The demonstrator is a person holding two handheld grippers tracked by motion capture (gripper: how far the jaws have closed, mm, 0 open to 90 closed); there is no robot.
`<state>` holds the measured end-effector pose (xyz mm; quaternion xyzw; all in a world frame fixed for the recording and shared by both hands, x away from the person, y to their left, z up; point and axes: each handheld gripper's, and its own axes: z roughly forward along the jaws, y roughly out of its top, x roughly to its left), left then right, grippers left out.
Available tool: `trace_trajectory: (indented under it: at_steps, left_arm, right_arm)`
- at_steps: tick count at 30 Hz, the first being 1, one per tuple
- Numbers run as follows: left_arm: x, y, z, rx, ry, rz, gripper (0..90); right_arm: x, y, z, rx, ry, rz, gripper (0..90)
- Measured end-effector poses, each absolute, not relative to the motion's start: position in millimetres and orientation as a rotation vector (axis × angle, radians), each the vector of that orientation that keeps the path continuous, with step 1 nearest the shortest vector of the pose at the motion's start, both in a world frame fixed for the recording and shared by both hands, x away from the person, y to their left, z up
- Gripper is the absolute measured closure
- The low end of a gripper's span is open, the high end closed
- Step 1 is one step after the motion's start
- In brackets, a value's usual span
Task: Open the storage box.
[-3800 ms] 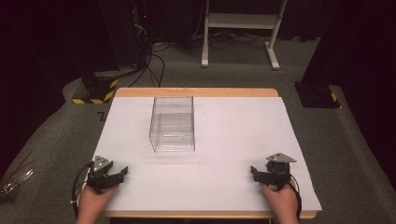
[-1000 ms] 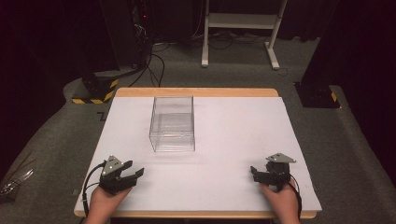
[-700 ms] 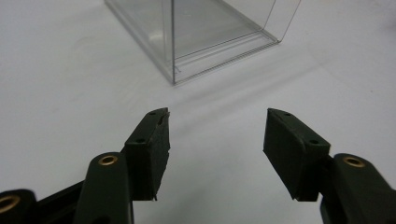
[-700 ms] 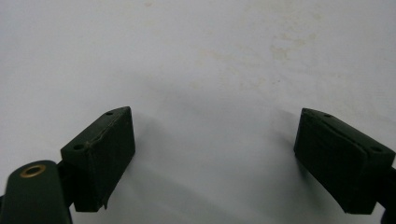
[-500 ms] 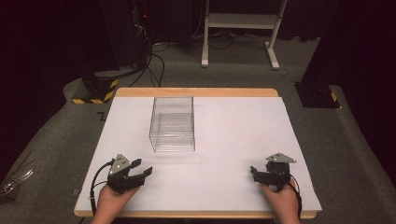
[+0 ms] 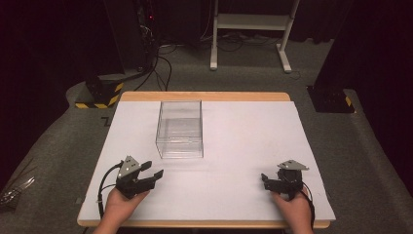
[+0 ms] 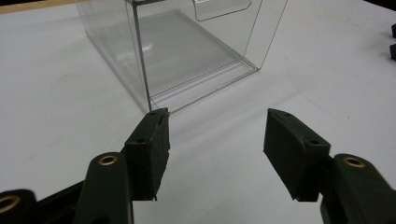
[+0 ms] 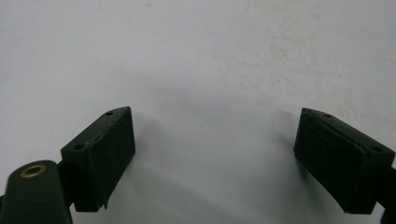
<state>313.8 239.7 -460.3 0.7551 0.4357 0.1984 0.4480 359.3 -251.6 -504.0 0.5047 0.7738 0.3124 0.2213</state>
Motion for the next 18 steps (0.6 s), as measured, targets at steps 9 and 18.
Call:
trace_trajectory:
  at_steps: [9,18]
  left_arm:
    - [326,228,-457,1.858,1.048,0.492,41.6]
    - [339,219,-454,1.879,1.034,0.467,35.9]
  right_arm:
    - [359,-252,-504,1.395,2.139,0.863,12.7]
    - [359,-252,-504,1.394,2.139,0.864,12.9]
